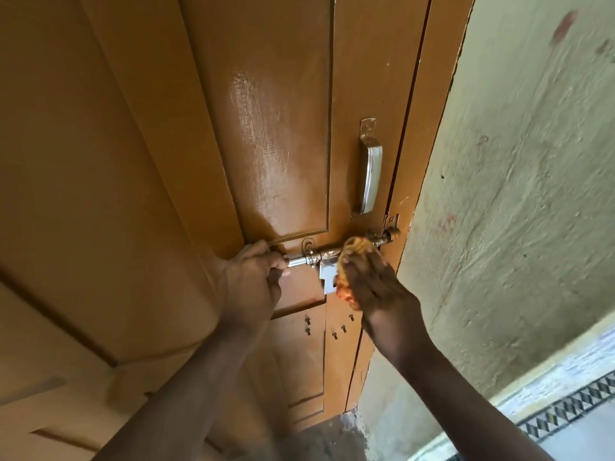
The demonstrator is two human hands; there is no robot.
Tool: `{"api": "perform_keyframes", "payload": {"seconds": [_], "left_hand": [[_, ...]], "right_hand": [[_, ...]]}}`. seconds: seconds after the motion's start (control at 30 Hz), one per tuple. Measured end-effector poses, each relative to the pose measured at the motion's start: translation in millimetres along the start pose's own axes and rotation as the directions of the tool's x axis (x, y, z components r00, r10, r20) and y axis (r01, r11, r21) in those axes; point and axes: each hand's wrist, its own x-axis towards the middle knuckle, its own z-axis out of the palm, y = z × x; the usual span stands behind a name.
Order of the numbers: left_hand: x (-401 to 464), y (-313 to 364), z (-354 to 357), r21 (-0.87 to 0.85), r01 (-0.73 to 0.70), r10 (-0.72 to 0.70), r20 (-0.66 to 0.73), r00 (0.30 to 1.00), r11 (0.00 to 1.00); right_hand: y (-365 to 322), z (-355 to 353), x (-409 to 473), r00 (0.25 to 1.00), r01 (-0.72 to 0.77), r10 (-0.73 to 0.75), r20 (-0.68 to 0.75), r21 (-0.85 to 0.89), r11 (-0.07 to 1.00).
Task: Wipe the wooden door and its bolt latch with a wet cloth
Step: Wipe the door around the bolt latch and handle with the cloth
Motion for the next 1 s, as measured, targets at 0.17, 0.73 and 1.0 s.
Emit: {"api": "perform_keyframes", "payload": {"seconds": [0.17, 0.73, 1.0], "left_hand": [[-0.1, 2.5, 4.3, 0.012, -0.008, 0.008, -0.024, 1.0, 1.0], [10.5, 0.6, -11.1, 0.035, -0.163, 0.159, 0.09, 0.983, 0.986], [11.4, -7.1, -7.0, 0.02, -0.182, 0.179, 0.108, 0.978, 0.983]], "right_hand": [[-41.3, 19.9, 16.8, 0.973, -0.204, 0.222, -0.062, 0.214, 0.955], [-47.8, 43.5, 32.8, 0.657, -0.546, 0.748, -0.096, 0.624, 0.559], [-45.1, 40.4, 39.0, 0.506, -0.589, 0.854, -0.122, 0.674, 0.445]]}}
